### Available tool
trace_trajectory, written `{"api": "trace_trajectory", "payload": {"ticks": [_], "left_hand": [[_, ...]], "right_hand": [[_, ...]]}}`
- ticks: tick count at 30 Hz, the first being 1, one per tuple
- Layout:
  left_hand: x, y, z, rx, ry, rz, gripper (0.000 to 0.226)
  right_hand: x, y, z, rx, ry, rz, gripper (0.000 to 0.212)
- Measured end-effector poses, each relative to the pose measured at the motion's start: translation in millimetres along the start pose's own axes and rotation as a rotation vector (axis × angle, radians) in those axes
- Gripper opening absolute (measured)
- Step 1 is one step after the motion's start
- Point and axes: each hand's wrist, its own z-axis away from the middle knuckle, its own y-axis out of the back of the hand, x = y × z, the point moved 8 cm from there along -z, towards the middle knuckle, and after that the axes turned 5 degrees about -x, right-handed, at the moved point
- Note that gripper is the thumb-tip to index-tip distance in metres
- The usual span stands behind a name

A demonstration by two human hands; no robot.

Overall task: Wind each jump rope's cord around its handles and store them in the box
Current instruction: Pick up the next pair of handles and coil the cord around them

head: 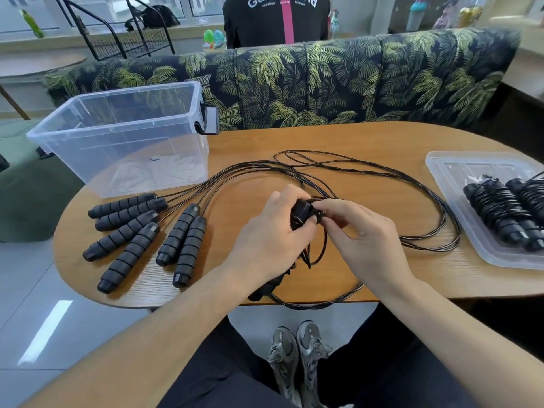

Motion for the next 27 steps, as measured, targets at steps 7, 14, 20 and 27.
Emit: {"api": "trace_trajectory", "payload": {"ticks": [7,14,20,27], "left_hand": [[2,3,-4,0.032,0.025,-0.086,0.024],[7,7,-7,0.158,0.026,-0.171,0.028],[4,7,-8,0.138,0.007,-0.239,0.041],[-6,8,-13,0.065,0.079,-0.063,0.056]], "right_hand": [[6,0,-3,0.051,-0.112,-0.079,0.030],[15,-5,-10,0.030,-0.393,-0.348,0.024],[21,-10,-13,-0.084,-0.463,-0.431,0.008],[23,-13,-19,-0.103,-0.476,-0.461,0.008]]}}
